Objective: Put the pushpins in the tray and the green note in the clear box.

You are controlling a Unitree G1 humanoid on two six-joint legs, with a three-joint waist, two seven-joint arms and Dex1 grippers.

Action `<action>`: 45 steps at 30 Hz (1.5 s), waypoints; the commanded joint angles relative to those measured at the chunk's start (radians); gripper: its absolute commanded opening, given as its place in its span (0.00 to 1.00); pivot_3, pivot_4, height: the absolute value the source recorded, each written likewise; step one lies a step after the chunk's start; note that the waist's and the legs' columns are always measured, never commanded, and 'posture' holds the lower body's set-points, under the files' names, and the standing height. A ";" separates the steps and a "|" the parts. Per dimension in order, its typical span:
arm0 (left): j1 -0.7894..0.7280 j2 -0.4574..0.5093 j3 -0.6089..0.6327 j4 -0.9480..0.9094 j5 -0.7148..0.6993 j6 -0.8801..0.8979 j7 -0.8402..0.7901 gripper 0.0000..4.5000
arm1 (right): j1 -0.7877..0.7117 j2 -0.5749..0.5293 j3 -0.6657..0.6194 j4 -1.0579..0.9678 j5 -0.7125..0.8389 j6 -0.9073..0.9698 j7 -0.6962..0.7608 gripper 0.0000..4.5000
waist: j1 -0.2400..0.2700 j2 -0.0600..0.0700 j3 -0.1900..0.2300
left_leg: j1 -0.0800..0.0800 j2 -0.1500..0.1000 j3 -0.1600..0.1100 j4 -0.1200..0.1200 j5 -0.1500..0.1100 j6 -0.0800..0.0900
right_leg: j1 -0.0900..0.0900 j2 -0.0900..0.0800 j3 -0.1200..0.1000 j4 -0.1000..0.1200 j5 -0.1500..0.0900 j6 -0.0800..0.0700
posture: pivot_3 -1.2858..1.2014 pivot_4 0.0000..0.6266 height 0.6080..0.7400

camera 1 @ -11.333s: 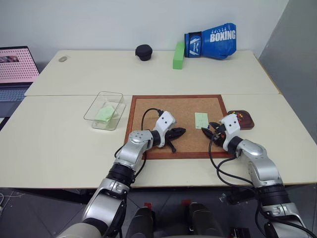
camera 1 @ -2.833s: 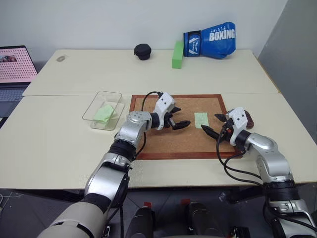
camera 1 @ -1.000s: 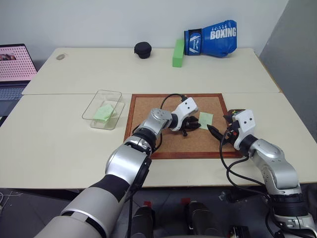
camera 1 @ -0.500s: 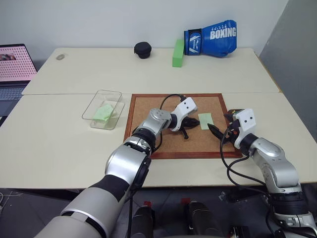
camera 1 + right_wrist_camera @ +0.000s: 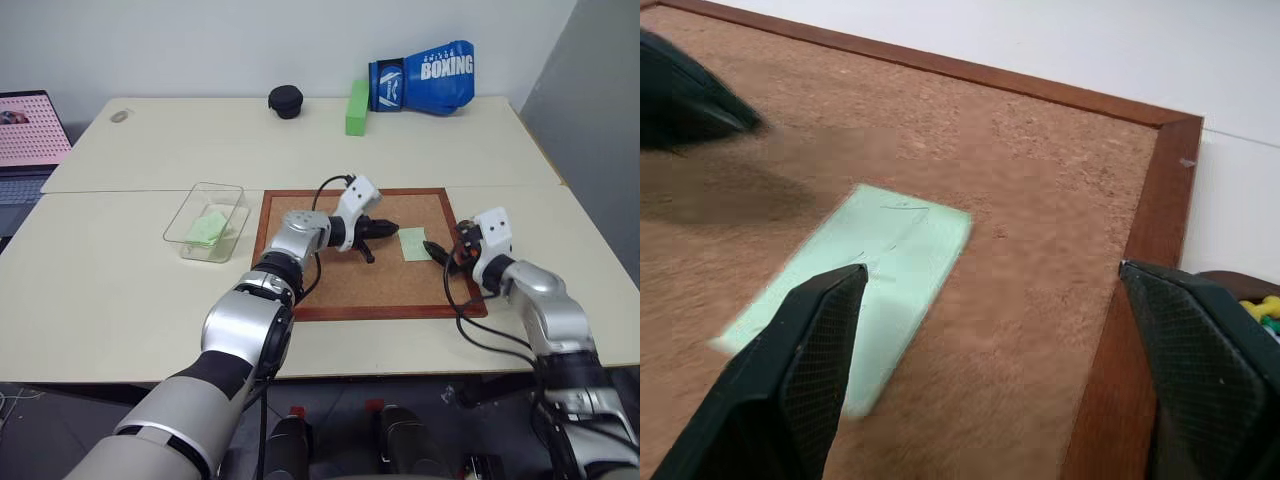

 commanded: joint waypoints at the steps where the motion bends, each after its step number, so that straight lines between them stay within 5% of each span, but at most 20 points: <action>1: 0.043 0.009 -0.002 -0.102 -0.029 0.027 -0.038 0.01 | -0.125 0.014 0.001 0.180 -0.003 -0.100 0.081 0.95 | -0.005 0.000 0.000 | 0.000 0.000 0.000 0.000 0.000 0.000 | 0.000 0.000 0.000 0.000 0.000 -0.001 | 0.52 0.24 1.00; 9: 0.184 0.030 -0.021 -0.323 -0.060 0.133 -0.044 0.01 | -0.294 0.049 0.028 0.519 -0.042 -0.231 0.211 0.95 | -0.015 0.000 0.000 | 0.000 0.000 0.000 0.001 0.000 0.000 | -0.001 0.000 0.000 0.003 0.002 -0.004 | 0.52 0.24 1.00; 18: 0.282 0.058 -0.057 -0.539 -0.096 0.265 -0.056 0.01 | -0.372 0.056 0.063 0.684 -0.109 -0.333 0.309 0.95 | -0.019 0.000 0.000 | 0.001 0.000 0.000 0.003 0.000 0.000 | -0.001 0.000 0.001 0.008 0.002 -0.004 | 0.52 0.24 1.00; 38: 0.317 0.133 -0.083 -0.671 -0.136 0.319 -0.068 0.00 | -0.405 0.033 0.039 0.731 -0.117 -0.348 0.367 0.01 | -0.019 0.000 0.000 | 0.001 0.000 0.000 0.009 0.000 0.000 | 0.000 0.000 0.001 0.012 0.002 -0.004 | 0.52 0.24 1.00; 45: 0.367 0.203 -0.077 -0.780 -0.180 0.389 -0.100 0.25 | -0.354 0.007 -0.010 0.579 -0.046 -0.267 0.401 0.00 | -0.021 0.000 0.000 | 0.001 0.000 0.000 0.009 0.000 0.000 | -0.001 0.000 0.001 0.012 0.002 -0.004 | 0.52 0.24 1.00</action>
